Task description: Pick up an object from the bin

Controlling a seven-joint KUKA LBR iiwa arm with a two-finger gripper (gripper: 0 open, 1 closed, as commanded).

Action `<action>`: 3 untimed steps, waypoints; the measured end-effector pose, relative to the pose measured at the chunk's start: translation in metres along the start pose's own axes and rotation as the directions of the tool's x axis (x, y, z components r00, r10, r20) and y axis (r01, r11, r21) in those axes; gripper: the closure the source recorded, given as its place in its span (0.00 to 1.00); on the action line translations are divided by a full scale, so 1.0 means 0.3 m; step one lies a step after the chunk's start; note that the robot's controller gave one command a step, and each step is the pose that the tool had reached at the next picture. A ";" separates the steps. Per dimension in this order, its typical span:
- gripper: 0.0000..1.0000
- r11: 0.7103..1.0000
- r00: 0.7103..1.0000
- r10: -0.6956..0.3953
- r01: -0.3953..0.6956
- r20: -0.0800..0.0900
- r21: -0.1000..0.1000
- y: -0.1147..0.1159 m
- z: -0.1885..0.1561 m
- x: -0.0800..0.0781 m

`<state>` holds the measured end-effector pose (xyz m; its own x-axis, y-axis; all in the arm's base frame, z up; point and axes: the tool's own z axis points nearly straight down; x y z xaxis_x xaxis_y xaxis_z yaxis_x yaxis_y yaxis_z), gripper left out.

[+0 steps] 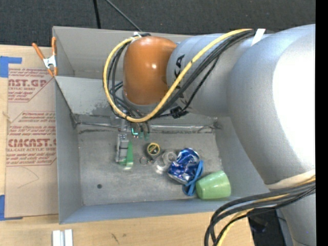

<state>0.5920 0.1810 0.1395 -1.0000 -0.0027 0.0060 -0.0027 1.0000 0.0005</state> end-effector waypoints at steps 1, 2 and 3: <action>0.00 0.890 0.890 -0.456 0.456 0.006 0.003 -0.126 0.009 0.014; 0.00 0.861 0.861 -0.509 0.509 0.004 0.001 -0.100 0.131 0.067; 0.00 0.888 0.888 -0.461 0.461 0.006 0.002 -0.139 0.134 0.090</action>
Offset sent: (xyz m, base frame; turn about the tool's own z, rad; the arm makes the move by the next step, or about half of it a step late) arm -0.0045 -0.0375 -0.0020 -0.4750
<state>0.5650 0.1392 0.0995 -0.8864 -0.4629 -0.0011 -0.4629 0.8864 0.0014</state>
